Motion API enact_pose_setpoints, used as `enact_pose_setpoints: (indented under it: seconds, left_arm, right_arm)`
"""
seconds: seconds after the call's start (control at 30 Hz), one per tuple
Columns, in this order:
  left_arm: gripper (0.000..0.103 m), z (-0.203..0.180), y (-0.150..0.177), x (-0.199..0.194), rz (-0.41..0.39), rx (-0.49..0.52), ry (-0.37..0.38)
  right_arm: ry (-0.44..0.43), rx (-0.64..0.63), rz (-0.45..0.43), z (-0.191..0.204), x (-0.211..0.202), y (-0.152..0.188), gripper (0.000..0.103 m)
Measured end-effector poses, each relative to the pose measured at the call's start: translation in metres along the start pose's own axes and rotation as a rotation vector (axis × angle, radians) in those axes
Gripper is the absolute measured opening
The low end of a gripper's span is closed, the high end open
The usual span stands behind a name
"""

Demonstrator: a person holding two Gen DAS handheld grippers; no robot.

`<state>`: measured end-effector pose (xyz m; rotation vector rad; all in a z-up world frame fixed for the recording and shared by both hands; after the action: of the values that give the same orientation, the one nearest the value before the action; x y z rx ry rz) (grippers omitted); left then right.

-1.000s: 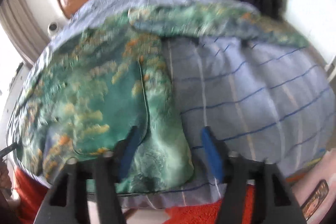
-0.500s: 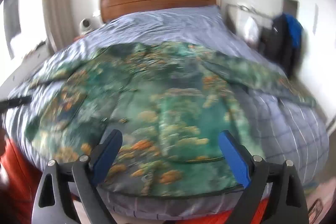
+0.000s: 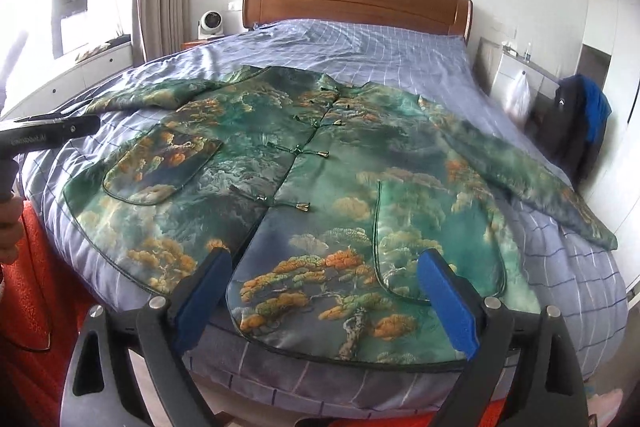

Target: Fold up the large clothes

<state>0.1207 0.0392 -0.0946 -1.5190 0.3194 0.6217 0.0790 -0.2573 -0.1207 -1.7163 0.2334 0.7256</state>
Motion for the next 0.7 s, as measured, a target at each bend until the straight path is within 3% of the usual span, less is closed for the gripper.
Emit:
enact_pose_setpoints:
  seconds: [0.27,0.47,0.7]
  left_arm:
    - [0.103,-0.019,-0.002,-0.01,-0.007,0.06,0.037]
    - [0.103,-0.028,-0.012,-0.021,-0.061,0.093,0.054]
    - [0.103,-0.033,-0.008,-0.018,-0.009,0.08,0.094]
  right_arm:
    - [0.002,0.008,-0.001,-0.001,0.001,0.001,0.095]
    - [-0.001,0.011,-0.021,0.0,-0.002,-0.004,0.096]
    - [0.023,0.007,-0.067,-0.003,-0.007,-0.014,0.1]
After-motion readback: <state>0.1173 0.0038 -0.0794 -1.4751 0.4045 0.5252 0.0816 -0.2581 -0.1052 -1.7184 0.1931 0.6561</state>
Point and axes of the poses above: each gripper's, at about its wrist camera, not at the fingertips, and x roughly the way its jaws point, z to its left, y to its underside, the point moved 10 cm from there along x, roughly the way its jaws point, and after that the axes turned 6 degrees about -z, right-handed, at the moved point
